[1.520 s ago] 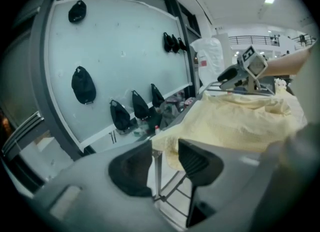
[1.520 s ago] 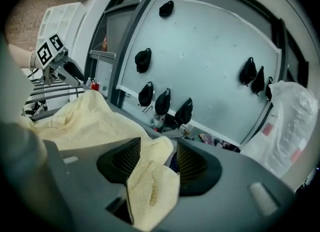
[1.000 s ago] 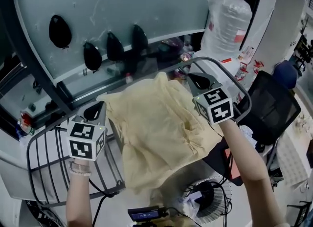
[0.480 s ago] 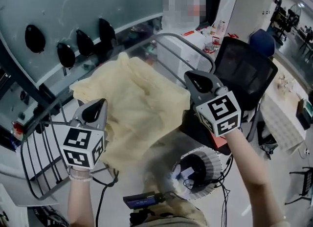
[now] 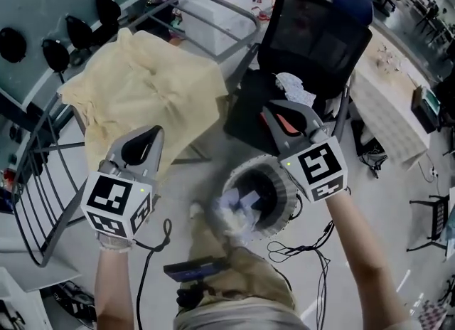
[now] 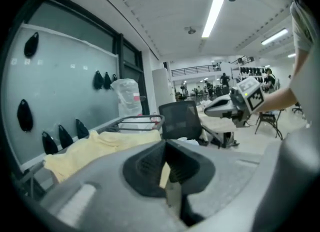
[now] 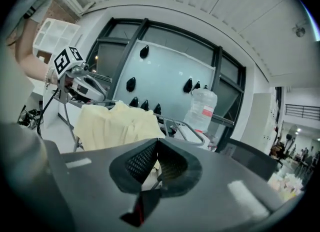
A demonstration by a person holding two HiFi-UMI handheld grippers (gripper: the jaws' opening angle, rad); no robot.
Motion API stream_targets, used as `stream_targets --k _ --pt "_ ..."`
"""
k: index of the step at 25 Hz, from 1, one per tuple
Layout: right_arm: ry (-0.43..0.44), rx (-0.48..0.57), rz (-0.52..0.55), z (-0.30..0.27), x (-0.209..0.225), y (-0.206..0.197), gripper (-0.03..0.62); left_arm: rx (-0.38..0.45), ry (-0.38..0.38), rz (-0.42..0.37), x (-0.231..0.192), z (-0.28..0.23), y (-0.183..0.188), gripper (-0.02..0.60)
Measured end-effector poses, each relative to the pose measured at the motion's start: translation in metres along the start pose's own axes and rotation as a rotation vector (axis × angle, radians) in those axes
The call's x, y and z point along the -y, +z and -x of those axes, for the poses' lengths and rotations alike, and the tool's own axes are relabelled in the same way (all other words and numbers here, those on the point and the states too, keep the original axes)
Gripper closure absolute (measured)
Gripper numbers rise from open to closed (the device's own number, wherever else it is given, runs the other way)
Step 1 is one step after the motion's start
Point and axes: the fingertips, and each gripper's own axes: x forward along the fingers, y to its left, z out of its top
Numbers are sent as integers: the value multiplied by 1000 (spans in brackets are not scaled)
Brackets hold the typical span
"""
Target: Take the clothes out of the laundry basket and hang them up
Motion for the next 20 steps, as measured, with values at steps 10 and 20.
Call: stream_targets --k 10,20 --pt "50 -144 -81 41 -69 -121 591 -101 -171 2 87 -30 -76 588" --pt "84 -299 -185 46 -150 -227 591 -200 -328 28 135 -46 -178 588"
